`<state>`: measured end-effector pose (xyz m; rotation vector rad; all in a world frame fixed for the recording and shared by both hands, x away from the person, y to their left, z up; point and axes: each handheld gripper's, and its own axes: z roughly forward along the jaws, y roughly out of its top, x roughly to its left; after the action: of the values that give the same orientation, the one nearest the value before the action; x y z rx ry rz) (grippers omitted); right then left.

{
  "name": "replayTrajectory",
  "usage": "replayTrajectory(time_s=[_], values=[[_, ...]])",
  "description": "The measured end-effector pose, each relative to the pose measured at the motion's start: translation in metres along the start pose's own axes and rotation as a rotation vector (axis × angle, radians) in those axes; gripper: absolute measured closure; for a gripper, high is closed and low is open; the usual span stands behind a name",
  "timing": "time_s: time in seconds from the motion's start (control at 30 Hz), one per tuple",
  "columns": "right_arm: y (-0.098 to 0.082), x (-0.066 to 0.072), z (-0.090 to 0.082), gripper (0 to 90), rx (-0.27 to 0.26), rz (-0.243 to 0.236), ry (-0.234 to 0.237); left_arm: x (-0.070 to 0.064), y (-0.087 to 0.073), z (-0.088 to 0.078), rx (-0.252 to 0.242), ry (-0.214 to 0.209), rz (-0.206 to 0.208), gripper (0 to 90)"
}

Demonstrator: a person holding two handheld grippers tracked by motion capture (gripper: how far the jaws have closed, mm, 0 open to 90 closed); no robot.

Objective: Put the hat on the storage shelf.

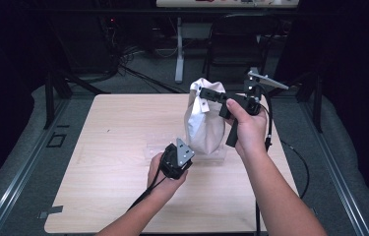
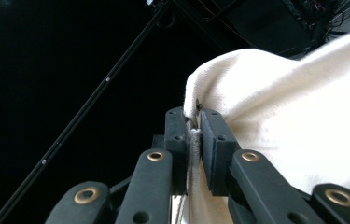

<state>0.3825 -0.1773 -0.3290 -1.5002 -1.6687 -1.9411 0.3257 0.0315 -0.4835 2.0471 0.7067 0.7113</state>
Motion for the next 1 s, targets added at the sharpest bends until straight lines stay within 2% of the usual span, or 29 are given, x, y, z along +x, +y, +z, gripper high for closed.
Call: replayTrajectory(time_s=[0.03,0.07,0.13,0.2,0.23,0.27,0.33,0.4,0.43,0.47,0.53,0.67,0.73,0.8,1.0], values=[[0.000,0.000,0.000,82.1,0.000,0.000,0.000,0.003,0.000,-0.001,-0.004,-0.013,-0.009,80.0],[0.000,0.000,0.000,82.2,0.000,-0.002,0.008,0.009,0.000,-0.004,-0.014,-0.008,-0.011,81.9],[0.000,0.000,0.000,82.2,0.008,-0.002,0.009,0.013,0.000,-0.006,-0.022,-0.016,-0.018,83.0],[-0.001,0.001,0.001,82.1,0.013,-0.009,0.010,0.026,0.000,-0.009,-0.050,-0.079,-0.067,83.3],[-0.001,0.001,0.001,82.1,0.013,-0.009,0.010,0.026,0.000,-0.009,-0.050,-0.079,-0.067,83.5],[-0.002,0.002,0.003,82.1,0.019,-0.019,0.004,0.035,0.000,-0.011,-0.062,-0.119,-0.089,83.7],[-0.003,0.002,0.004,82.2,0.023,-0.025,-0.001,0.038,0.001,-0.012,-0.066,-0.134,-0.101,84.0],[-0.005,0.001,0.006,82.1,0.034,-0.041,0.001,0.048,0.001,-0.013,-0.075,-0.170,-0.122,84.1],[-0.005,0.001,0.006,82.1,0.034,-0.041,0.001,0.048,0.001,-0.013,-0.075,-0.170,-0.122,84.1],[-0.006,0.000,0.008,82.1,0.042,-0.048,-0.006,0.054,0.000,-0.012,-0.074,-0.198,-0.137,84.1],[-0.008,-0.002,0.009,82.1,0.051,-0.048,-0.013,0.058,0.000,-0.011,-0.066,-0.224,-0.145,84.2],[-0.013,-0.009,0.012,82.2,0.060,-0.040,-0.007,0.060,0.000,-0.009,-0.059,-0.234,-0.150,84.3],[-0.016,-0.013,0.013,82.2,0.067,-0.034,-0.004,0.061,-0.002,-0.007,-0.048,-0.233,-0.166,84.3],[-0.019,-0.016,0.014,82.2,0.071,-0.030,-0.008,0.061,-0.003,-0.005,-0.040,-0.226,-0.153,84.3],[-0.026,-0.027,0.015,82.3,0.084,-0.022,-0.011,0.063,-0.010,0.001,-0.030,-0.222,-0.163,84.3]])
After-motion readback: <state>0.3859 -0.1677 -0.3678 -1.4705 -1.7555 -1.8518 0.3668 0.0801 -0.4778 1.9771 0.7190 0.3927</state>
